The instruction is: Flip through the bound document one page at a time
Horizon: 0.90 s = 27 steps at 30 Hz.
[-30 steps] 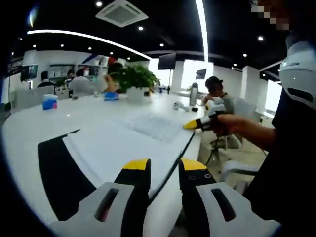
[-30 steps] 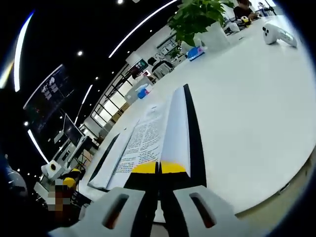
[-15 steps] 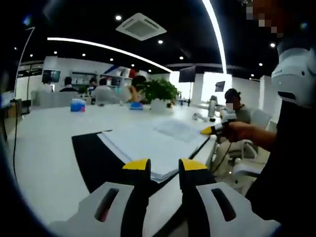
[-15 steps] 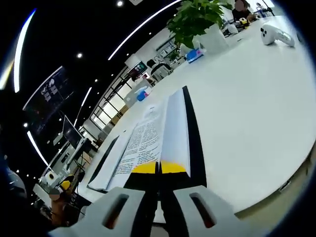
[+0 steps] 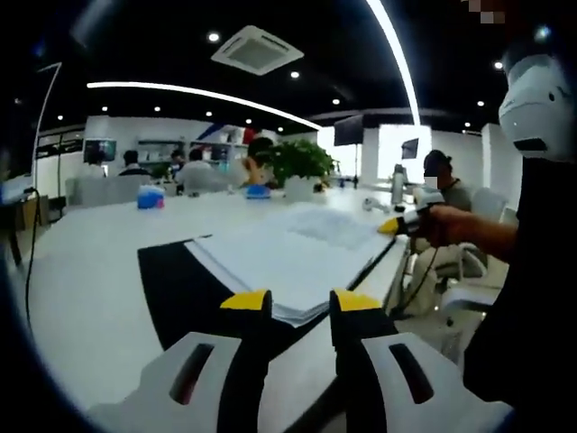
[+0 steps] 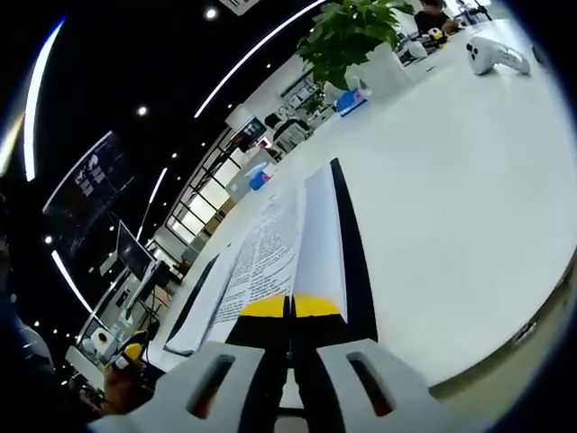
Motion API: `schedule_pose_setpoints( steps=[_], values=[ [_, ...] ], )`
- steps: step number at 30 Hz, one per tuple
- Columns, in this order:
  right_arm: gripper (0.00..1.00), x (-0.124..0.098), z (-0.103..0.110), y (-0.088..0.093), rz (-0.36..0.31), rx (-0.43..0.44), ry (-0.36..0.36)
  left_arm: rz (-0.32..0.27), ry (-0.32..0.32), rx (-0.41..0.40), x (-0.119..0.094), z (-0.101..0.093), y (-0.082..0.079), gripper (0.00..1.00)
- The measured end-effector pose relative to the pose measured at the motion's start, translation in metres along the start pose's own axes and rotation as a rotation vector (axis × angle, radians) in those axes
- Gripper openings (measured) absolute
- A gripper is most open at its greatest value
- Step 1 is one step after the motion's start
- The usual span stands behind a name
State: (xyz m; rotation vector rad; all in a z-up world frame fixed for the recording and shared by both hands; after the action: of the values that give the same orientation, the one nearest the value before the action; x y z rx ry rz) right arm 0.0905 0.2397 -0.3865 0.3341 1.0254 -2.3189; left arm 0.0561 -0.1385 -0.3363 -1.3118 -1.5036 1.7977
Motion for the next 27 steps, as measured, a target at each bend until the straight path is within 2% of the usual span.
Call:
schedule_pose_setpoints(
  steps=[3,10,15,17,19,21,23,27],
  values=[
    [0.02,0.0,0.0,0.0,-0.011,-0.003,0.01,-0.009,-0.005,-0.009,-0.001,0.002,-0.003,0.27],
    [0.02,0.0,-0.001,-0.001,-0.019,0.014,0.01,0.024,-0.02,-0.028,0.002,0.007,0.007,0.27],
    [0.02,0.0,0.0,-0.001,-0.018,0.008,0.034,0.02,-0.014,-0.026,0.006,0.005,0.007,0.3],
    [0.02,0.0,0.0,-0.001,-0.024,-0.055,0.092,0.017,-0.027,-0.032,0.008,0.007,0.006,0.39],
    [0.02,-0.001,0.004,-0.001,-0.036,-0.086,0.124,0.043,-0.065,-0.021,0.01,0.012,0.008,0.5],
    [0.02,-0.002,0.008,-0.002,-0.045,-0.103,0.138,0.069,-0.074,0.008,0.011,0.012,0.011,0.5],
    [0.02,-0.005,0.014,-0.008,-0.067,-0.134,0.156,0.062,-0.068,0.008,0.009,0.012,0.012,0.48],
    [0.02,-0.011,0.038,-0.026,-0.114,-0.231,0.177,0.057,-0.1,-0.04,0.006,0.018,0.014,0.49]
  ],
)
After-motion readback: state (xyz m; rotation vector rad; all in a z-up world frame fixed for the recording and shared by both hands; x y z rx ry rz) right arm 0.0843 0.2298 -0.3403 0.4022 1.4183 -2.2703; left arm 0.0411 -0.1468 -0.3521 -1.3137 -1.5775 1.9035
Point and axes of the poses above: the point that each gripper's makers call its tool centre point, and the gripper's own axes: x roughly forward along the fingers, z roughly to its left, y roughly out of its underside, the point moved 2 cm from there along -x, roughly backward along the fingers, and after that the axes turned 14 degrees about z, right-handed, at the moved point
